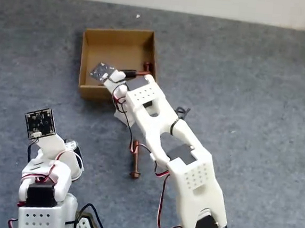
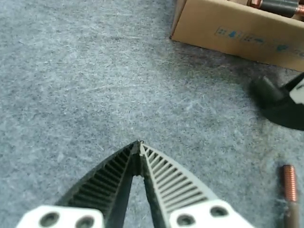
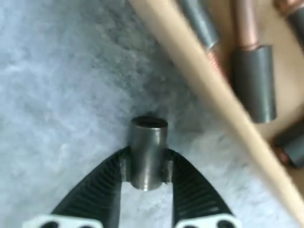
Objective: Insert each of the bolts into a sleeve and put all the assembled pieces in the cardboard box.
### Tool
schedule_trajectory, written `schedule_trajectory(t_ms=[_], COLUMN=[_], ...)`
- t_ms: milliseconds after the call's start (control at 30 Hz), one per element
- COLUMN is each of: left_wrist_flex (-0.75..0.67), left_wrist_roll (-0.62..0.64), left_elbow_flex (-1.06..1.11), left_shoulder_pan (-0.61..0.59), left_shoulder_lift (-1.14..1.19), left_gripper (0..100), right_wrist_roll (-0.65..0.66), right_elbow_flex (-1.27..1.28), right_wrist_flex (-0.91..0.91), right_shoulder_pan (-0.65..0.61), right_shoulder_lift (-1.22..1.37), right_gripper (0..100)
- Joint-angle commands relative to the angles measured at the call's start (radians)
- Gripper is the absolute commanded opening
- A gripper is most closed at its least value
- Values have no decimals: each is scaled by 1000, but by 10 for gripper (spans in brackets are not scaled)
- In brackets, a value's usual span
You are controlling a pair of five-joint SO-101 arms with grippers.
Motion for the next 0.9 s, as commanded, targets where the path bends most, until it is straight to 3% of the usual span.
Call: schedule_trajectory(t_ms=[0,333,467,767,867], left_wrist_flex=[-21,-25,-25,-25,-21], left_wrist_roll=[-6,-6,-6,-8,-107], left_elbow_flex=[-7,-7,-7,-7,-10], left_shoulder_pan=[-7,-7,-4,-1,-1], left_shoulder_lift=[-7,-7,-7,-7,-7], left_gripper=[5,5,5,5,7], right_wrist_roll=[8,5,2,-150,-198], right_elbow_flex=[-24,160,390,875,967], right_wrist_flex=[120,294,269,102,64], right_shoulder_pan=[22,84,84,162,228], right_shoulder_lift=[-73,-417,-627,-1127,-1219], right_gripper=[6,6,6,5,5])
